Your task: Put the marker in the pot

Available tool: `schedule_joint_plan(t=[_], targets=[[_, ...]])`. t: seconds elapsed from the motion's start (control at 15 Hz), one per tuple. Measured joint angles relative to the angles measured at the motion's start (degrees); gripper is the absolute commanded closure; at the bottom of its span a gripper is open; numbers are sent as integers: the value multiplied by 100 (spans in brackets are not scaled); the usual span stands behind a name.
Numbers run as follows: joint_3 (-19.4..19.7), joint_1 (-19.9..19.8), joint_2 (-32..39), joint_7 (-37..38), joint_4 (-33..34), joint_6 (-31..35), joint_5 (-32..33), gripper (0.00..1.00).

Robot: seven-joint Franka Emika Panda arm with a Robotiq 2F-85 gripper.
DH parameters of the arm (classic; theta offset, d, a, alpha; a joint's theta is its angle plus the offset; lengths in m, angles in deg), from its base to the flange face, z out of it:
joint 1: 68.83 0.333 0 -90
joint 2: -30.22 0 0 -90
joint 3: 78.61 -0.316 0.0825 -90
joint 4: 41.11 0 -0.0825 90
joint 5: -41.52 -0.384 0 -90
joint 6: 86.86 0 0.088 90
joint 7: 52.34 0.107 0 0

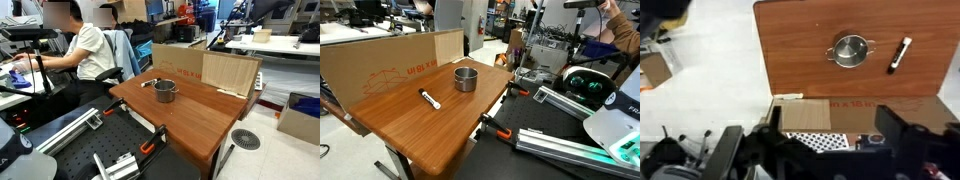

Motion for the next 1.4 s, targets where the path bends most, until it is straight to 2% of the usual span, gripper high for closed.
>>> schedule_joint_plan(t=[0.4, 0.6, 0.93, 1.4], targets=[[-182, 515, 711, 118, -6, 582, -402, 0], [-166, 757, 1194, -175, 24, 723, -814, 0], [-135, 849, 2066, -724, 193, 1149, -1507, 0], [-212, 978, 2942, -1003, 431, 1634, -2311, 0]])
